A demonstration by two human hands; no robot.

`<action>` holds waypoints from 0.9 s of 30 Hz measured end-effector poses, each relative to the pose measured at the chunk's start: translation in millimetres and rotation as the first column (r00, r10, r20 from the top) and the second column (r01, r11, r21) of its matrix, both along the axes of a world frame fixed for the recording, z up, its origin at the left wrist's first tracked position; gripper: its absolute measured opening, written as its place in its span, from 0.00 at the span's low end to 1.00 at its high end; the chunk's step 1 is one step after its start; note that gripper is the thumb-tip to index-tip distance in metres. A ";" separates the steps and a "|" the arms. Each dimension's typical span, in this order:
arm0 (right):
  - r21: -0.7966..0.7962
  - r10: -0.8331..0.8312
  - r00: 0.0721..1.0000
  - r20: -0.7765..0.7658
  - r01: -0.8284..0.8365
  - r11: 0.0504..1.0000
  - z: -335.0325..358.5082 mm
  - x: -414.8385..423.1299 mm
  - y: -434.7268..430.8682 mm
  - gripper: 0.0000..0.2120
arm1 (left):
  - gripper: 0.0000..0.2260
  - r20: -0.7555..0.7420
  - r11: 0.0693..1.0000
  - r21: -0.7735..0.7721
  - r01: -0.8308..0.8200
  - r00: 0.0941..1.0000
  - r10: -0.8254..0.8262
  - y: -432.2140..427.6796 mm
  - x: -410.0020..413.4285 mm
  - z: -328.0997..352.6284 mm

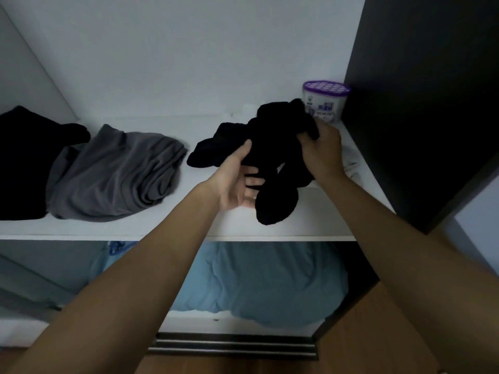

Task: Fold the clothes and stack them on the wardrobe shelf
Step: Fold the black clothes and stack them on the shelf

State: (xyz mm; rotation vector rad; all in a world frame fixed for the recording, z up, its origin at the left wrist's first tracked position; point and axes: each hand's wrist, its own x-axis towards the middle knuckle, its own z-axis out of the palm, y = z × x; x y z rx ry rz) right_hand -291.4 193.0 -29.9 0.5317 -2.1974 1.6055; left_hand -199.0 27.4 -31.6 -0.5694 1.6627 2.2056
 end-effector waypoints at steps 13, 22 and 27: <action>-0.355 0.357 0.547 0.757 -0.114 0.928 -14.9 189.3 -17.0 0.29 | 0.10 -0.321 0.930 0.165 -0.329 0.874 0.366 -59.5 150.8 19.3; -0.599 0.526 0.474 0.707 0.006 0.801 -43.5 318.7 -95.2 0.11 | 0.15 -0.122 0.995 0.012 -0.097 0.988 0.098 -109.8 342.1 -86.6; -0.505 0.437 0.453 0.777 0.034 0.862 -84.5 399.7 -65.9 0.13 | 0.19 -0.002 0.973 0.122 -0.197 0.980 0.199 -117.2 409.7 -149.4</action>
